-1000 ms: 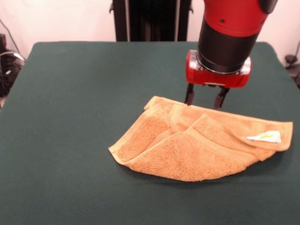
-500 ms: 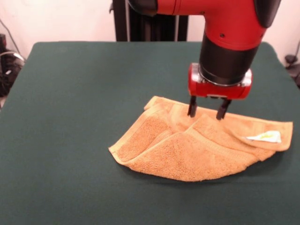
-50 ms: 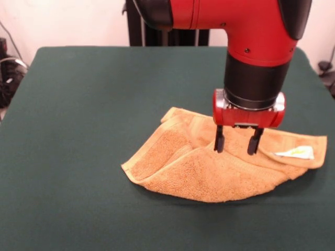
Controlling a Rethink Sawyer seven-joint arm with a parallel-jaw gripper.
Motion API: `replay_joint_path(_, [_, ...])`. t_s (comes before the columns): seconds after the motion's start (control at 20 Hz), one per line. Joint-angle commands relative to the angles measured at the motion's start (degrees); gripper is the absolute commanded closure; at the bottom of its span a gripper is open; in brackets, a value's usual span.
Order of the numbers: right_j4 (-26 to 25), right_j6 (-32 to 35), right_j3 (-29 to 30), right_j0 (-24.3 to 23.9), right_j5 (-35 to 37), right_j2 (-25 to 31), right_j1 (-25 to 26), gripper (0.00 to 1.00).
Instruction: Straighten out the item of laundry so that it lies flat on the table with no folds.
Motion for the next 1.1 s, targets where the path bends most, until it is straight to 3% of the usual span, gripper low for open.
replay_joint_path(0.05, [1.2, -0.2, 3.2, 1.3, 4.4, 3.4, 0.3, 0.00])
replay_joint_path(0.7, [1.9, 1.3, -0.9, 2.5, 16.5, 2.4, 1.4, 0.00])
replay_joint_path(1.1, [0.3, 1.8, -1.9, 2.6, 14.7, 2.1, 2.8, 0.00])
